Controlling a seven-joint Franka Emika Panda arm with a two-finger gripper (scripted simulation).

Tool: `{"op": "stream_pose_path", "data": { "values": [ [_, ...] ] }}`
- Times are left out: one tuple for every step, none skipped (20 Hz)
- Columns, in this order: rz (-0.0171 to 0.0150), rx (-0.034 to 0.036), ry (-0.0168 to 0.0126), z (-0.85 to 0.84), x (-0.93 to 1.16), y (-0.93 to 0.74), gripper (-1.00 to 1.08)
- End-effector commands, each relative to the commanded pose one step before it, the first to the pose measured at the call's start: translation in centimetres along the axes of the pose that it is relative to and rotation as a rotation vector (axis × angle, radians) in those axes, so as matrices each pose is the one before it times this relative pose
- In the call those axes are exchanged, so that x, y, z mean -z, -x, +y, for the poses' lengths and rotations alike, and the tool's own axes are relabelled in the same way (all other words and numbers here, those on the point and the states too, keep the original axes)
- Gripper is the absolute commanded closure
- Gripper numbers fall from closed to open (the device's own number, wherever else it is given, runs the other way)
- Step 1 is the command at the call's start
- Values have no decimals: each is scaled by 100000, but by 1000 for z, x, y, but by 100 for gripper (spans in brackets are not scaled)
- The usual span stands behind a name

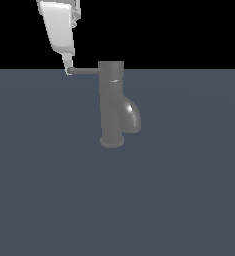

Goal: Turn on the faucet by rotating a designated handle.

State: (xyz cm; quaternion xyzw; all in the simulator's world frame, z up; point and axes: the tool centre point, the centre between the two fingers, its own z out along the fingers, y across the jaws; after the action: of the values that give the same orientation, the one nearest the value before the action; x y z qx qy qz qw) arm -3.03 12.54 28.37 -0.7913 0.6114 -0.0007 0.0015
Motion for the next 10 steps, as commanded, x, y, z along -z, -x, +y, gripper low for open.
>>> {"op": "stream_pose_path", "data": {
  "values": [
    [184, -3, 26, 29, 2, -6, 108],
    [0, 0, 0, 284, 5, -295, 108],
    [0, 0, 0, 285, 5, -296, 108],
    [-22, -25, 36, 276, -15, -317, 108],
    [0, 0, 0, 287, 5, -299, 108],
    [0, 0, 0, 289, 5, -301, 108],
    [-20, -26, 36, 280, -14, -321, 108],
    [0, 0, 0, 291, 5, -303, 108],
    [0, 0, 0, 292, 6, -305, 108],
    [0, 0, 0, 293, 6, -306, 108]
  ]
}}
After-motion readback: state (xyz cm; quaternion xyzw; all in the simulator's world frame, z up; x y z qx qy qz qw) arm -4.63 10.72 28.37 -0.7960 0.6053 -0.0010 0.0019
